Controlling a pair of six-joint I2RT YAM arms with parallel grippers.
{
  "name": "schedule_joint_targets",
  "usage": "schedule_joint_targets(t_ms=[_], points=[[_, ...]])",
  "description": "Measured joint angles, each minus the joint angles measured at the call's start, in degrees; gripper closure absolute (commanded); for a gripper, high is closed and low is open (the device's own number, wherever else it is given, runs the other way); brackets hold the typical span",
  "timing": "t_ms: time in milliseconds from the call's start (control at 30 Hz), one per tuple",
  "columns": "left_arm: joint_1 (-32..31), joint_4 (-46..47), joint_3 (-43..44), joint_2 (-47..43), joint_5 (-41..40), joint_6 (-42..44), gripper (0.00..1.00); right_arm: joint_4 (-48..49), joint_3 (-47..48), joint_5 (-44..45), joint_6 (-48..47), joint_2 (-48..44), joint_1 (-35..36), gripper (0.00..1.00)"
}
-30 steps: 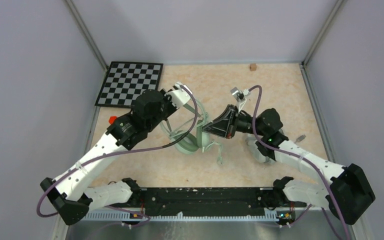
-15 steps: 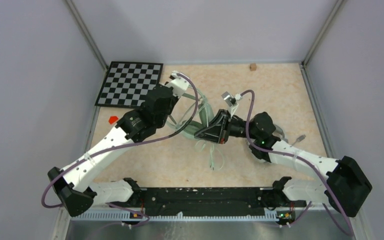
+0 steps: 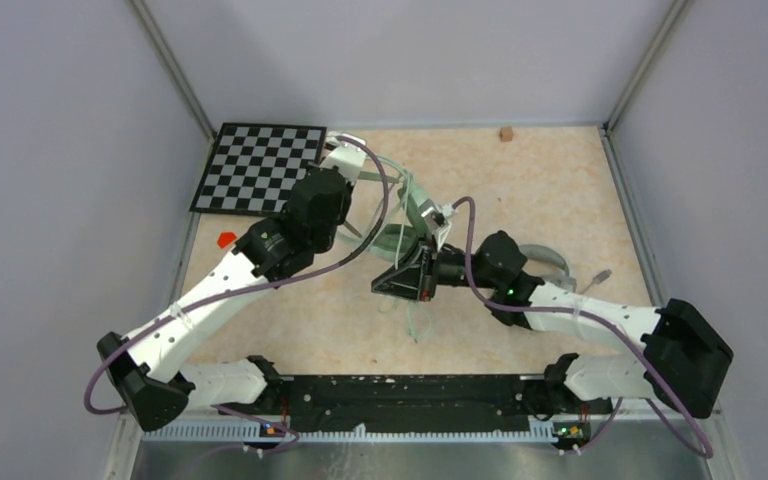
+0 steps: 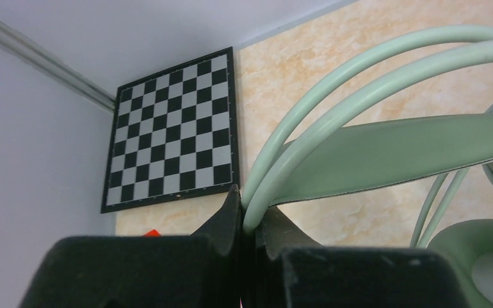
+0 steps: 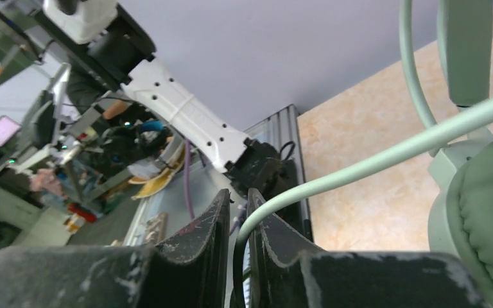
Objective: Wrap the headphones
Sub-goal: Wrap the headphones cable around the headphones.
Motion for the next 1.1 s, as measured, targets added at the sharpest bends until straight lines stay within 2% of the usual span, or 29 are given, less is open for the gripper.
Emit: schedule_joint_targets(t_ms=[200, 300, 467, 600, 767, 1100], points=[[0.00, 1.95, -0.37, -2.80, 2.32, -7.37, 1.00, -11.08, 0.63, 10.05, -8.68, -3.37, 2.62, 0.83], [0.00, 3.28, -0.92, -5.01, 3.32, -11.69, 1.00, -13.70, 0.59, 15.93, -11.58, -6.38, 3.50, 0.83], [0.00, 5.70, -1.75, -7.32, 6.08, -18.69, 1.00, -12.48, -0.87, 23.50, -17.79, -10.14, 6.12, 0.81], [0.02, 6.49, -1.77, -7.30, 8.41, -22.82, 1.00, -11.91, -2.08, 26.45, -22.86, -9.77, 7.87, 0.79], [0.26, 7.04, -1.84, -7.30, 9.44, -26.25, 1.00, -10.88, -3.28, 29.42, -26.95, -9.18, 8.61, 0.71], [0.33, 9.05, -3.21, -7.85, 12.17, -30.08, 1.00, -7.10, -6.21, 34.32, -32.92, -7.41, 10.01, 0.68]])
